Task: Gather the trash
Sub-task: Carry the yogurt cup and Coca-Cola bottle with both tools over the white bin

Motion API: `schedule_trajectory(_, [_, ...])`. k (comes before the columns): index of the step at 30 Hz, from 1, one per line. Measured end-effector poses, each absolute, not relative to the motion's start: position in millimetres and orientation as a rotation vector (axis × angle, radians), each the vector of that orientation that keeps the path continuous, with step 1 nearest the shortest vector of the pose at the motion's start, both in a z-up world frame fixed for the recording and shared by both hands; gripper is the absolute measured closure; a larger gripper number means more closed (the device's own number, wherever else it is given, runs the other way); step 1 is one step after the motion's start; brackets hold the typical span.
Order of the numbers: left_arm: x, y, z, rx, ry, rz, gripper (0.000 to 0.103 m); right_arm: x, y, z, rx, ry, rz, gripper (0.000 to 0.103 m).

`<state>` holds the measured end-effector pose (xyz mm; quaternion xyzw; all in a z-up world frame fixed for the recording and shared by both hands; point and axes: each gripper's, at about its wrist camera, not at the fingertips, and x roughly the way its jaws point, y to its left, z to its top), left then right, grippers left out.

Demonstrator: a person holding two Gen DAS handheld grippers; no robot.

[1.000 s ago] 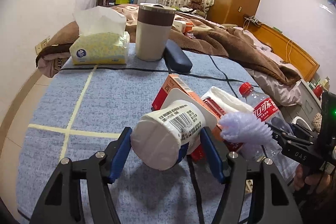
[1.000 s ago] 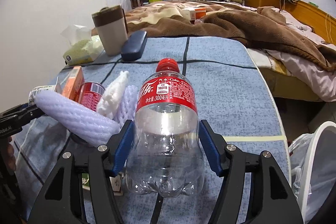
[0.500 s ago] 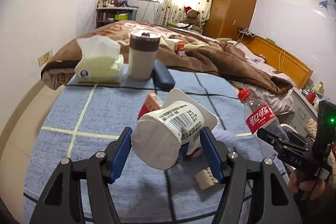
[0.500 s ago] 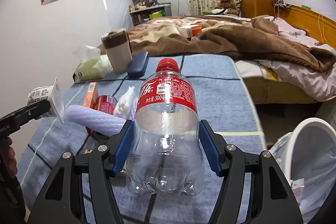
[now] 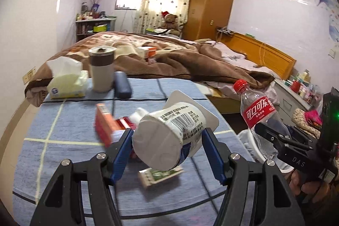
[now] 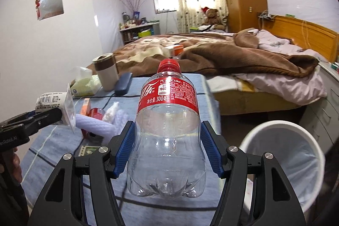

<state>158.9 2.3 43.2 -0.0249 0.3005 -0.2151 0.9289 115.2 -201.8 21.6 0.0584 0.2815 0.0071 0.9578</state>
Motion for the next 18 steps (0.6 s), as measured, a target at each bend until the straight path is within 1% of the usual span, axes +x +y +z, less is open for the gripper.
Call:
schedule_trajectory(11, [144.6,-65.3,39.6,0.016,0.610,-0.553,0.035,88.3,-248.5,25.9,0.153,0.536,-0.106,0.039])
schedule_trajectory(18, [135.1,-85.9,4.0,-0.016,0.741,-0.669,0.035,82.8,-253.5,20.1,0.169,0.540,-0.116,0.039])
